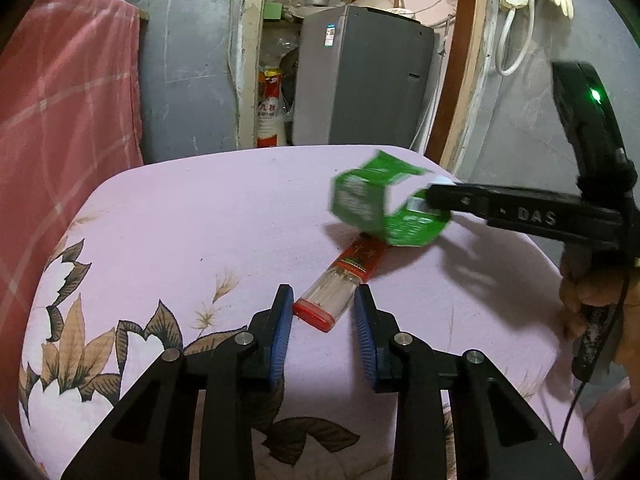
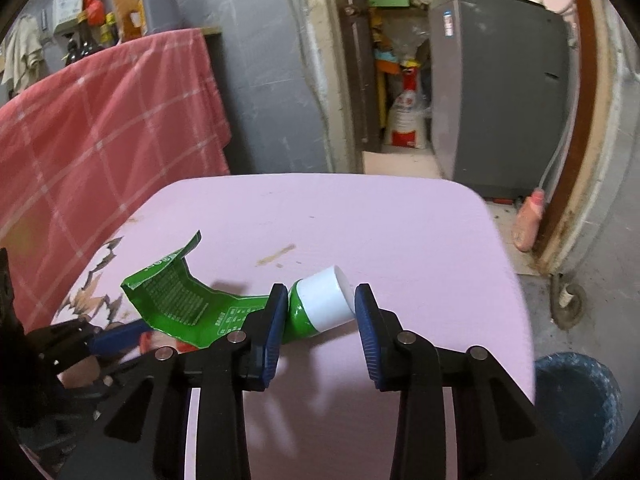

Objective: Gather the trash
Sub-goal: 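Grasp the red lighter with the left tool while the right tool grasps the green tube, then lift both held items and carry them over the blue bin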

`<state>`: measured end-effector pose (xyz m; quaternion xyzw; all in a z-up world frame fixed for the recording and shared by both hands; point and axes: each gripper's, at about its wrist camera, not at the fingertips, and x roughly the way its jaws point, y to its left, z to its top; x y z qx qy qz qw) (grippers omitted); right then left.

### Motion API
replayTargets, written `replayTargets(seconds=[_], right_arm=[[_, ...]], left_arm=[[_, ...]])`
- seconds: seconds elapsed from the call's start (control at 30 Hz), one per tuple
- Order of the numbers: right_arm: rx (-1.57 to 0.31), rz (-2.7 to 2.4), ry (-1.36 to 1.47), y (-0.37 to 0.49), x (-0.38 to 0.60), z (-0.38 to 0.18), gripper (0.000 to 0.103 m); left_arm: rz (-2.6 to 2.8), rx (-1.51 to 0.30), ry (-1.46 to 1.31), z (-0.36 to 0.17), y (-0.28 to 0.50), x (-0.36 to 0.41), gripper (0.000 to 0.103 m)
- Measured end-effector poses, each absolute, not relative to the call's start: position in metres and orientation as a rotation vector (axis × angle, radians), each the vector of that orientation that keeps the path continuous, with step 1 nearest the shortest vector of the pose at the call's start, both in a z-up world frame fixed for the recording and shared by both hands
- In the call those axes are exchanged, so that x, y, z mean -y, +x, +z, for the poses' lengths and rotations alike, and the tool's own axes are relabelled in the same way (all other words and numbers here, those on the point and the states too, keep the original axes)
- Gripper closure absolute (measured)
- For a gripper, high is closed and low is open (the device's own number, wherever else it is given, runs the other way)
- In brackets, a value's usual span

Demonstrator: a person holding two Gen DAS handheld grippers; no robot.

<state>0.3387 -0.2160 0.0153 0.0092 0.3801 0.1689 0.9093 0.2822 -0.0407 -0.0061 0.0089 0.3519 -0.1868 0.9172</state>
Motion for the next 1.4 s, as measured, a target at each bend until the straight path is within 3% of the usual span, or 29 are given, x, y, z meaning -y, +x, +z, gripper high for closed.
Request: replayTargets(seconds=[0.3,0.73,1.0,1.4], right_arm=[[-0.784,0.334,0.074,0.317,0.267,0.013,0.071],[-0.756,0.359,0.052,0.302,0.272,0.01,0.07],[-0.788,0.37,0.1,0.309,0.27,-0.002,0.062],[-0.693,0.309,0.161,0.29,0.272,-0.001,0.067]], left_arm=[[-0.31,-0.702,0.086,-0.006,0.258,0.066,0.083],[-0.339,-0.74,0.063,-0.005,0.28,0.07,0.08],[-0.363,-0.748,0.098,-0.008,0.28,0.071,0.084],[-0.276,-0.681,-0.033,-0.005,0.254,0.065,0.084]])
